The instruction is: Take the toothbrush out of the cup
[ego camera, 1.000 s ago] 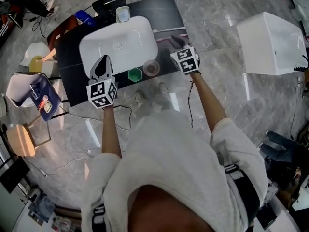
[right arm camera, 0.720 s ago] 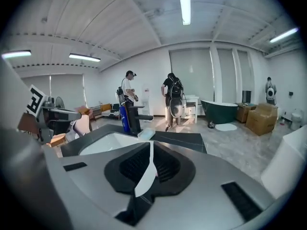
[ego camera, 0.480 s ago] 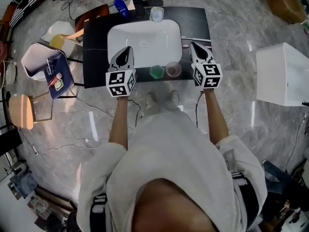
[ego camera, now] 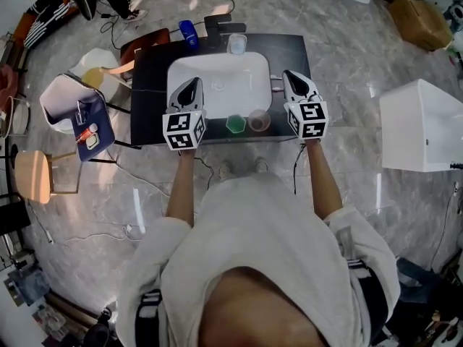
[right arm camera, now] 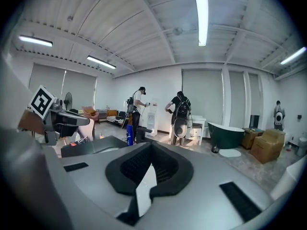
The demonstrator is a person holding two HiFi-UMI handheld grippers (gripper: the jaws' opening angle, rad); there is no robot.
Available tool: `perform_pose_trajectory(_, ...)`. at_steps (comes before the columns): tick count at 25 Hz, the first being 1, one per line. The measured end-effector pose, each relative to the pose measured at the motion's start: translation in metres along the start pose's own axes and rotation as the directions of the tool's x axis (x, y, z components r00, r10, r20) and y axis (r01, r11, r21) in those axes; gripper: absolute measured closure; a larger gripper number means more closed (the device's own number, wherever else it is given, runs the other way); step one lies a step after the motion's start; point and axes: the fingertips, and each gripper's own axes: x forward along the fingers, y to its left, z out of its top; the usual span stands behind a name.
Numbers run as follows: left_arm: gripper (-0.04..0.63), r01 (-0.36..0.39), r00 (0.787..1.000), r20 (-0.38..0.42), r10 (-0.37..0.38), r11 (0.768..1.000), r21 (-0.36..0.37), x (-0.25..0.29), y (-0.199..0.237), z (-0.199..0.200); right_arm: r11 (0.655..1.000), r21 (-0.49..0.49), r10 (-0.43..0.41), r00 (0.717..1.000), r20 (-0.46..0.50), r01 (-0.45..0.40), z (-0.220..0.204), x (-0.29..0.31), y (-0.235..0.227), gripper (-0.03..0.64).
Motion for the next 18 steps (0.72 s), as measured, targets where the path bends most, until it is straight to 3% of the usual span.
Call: perform_pose_trajectory(18,0.569,0.024,0.999,0.022,-0.025,1.000,0.017,0.010,-0.010,0.013,0.999,-0.032,-0.022,1.000,0.011,0.022,0.008,-0.003,-0.009,0.603)
